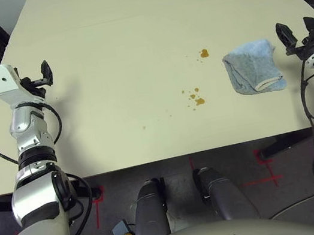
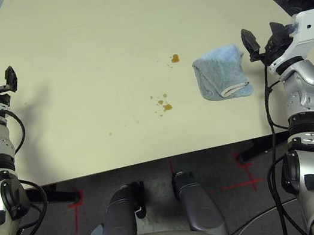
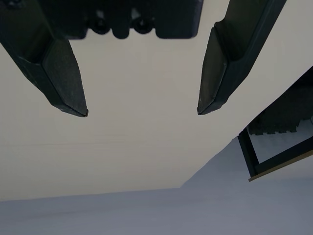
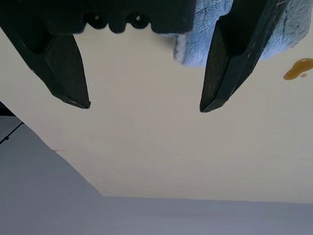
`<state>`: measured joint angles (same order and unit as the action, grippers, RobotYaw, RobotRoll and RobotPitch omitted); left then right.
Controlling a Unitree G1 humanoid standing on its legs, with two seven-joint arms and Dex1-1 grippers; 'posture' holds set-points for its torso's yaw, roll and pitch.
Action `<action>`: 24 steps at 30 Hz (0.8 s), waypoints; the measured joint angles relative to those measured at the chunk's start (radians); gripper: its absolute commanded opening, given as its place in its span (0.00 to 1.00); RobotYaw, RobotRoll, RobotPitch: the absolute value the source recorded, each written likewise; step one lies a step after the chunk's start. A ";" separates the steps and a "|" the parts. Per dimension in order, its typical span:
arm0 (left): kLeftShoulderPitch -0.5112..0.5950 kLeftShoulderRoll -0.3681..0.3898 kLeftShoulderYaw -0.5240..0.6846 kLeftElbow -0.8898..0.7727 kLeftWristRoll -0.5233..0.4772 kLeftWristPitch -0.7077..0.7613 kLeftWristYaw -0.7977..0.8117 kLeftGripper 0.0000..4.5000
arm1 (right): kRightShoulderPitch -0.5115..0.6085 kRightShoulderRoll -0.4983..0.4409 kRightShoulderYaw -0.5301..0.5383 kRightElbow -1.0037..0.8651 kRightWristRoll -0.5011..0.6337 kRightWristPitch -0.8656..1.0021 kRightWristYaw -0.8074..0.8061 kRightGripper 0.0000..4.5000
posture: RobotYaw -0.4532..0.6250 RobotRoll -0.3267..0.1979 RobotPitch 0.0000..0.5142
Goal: Wipe the water off the table with a rag.
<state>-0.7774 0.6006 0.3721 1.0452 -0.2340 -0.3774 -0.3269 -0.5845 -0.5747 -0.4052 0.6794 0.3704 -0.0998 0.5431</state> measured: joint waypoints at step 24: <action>0.021 -0.083 -0.086 -0.190 -0.094 0.174 -0.529 1.00 | 0.005 0.004 0.003 -0.016 0.000 0.025 -0.048 0.99 | 0.28 0.62 0.34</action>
<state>-0.7562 0.5178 0.2858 0.8551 -0.3277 -0.2038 -0.8556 -0.5791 -0.5702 -0.4020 0.6636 0.3699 -0.0748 0.4947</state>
